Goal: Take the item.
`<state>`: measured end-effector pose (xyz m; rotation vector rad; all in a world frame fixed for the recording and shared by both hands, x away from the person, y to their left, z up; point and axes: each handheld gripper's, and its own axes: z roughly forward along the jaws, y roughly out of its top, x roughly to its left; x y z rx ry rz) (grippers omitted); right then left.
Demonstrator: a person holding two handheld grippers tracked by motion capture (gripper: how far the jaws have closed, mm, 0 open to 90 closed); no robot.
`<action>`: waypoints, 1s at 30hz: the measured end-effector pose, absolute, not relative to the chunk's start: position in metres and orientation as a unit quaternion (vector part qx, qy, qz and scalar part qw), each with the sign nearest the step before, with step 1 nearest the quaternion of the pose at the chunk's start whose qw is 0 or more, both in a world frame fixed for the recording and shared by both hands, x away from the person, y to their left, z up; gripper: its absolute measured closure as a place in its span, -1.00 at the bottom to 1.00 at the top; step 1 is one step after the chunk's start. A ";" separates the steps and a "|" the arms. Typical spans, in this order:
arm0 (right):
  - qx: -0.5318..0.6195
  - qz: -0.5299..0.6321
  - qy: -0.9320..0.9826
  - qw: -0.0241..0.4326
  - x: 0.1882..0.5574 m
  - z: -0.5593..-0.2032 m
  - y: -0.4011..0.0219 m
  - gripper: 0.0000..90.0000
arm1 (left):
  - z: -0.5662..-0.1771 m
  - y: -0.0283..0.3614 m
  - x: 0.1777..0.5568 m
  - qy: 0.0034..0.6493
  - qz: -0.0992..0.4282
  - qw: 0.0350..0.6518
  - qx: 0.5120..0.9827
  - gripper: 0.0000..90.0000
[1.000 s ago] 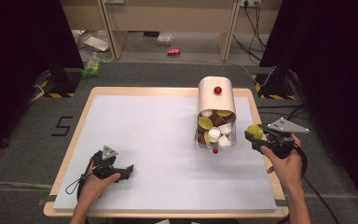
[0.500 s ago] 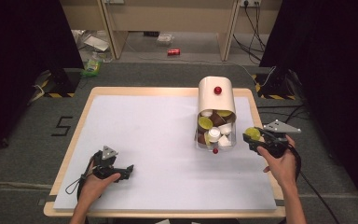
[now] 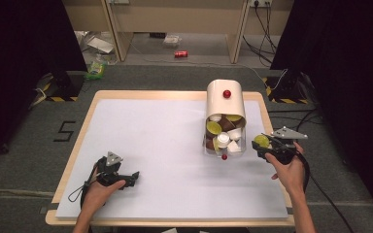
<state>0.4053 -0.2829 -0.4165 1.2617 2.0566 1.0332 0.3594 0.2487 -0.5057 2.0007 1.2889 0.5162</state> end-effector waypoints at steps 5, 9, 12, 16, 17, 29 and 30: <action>0.468 0.371 0.762 0.252 0.410 -0.426 -0.280 -0.06 | -0.506 0.249 0.359 0.496 0.199 0.346 0.771 -1.00; 0.471 0.364 0.765 0.247 0.414 -0.434 -0.279 -0.06 | -0.506 0.249 0.359 0.496 0.199 0.346 0.771 -1.00; 0.473 0.360 0.767 0.243 0.417 -0.439 -0.278 -0.06 | -0.506 0.249 0.359 0.497 0.199 0.346 0.771 -1.00; 0.477 0.352 0.769 0.240 0.421 -0.446 -0.278 -0.06 | -0.506 0.249 0.359 0.497 0.199 0.346 0.771 -1.00; 0.480 0.350 0.769 0.238 0.422 -0.448 -0.278 -0.06 | -0.506 0.249 0.359 0.497 0.199 0.346 0.771 -1.00; 0.480 0.338 0.776 0.230 0.429 -0.458 -0.273 -0.06 | -0.506 0.249 0.359 0.497 0.199 0.346 0.771 -1.00; 0.481 0.336 0.777 0.229 0.430 -0.460 -0.272 -0.06 | -0.506 0.249 0.359 0.497 0.199 0.346 0.771 -1.00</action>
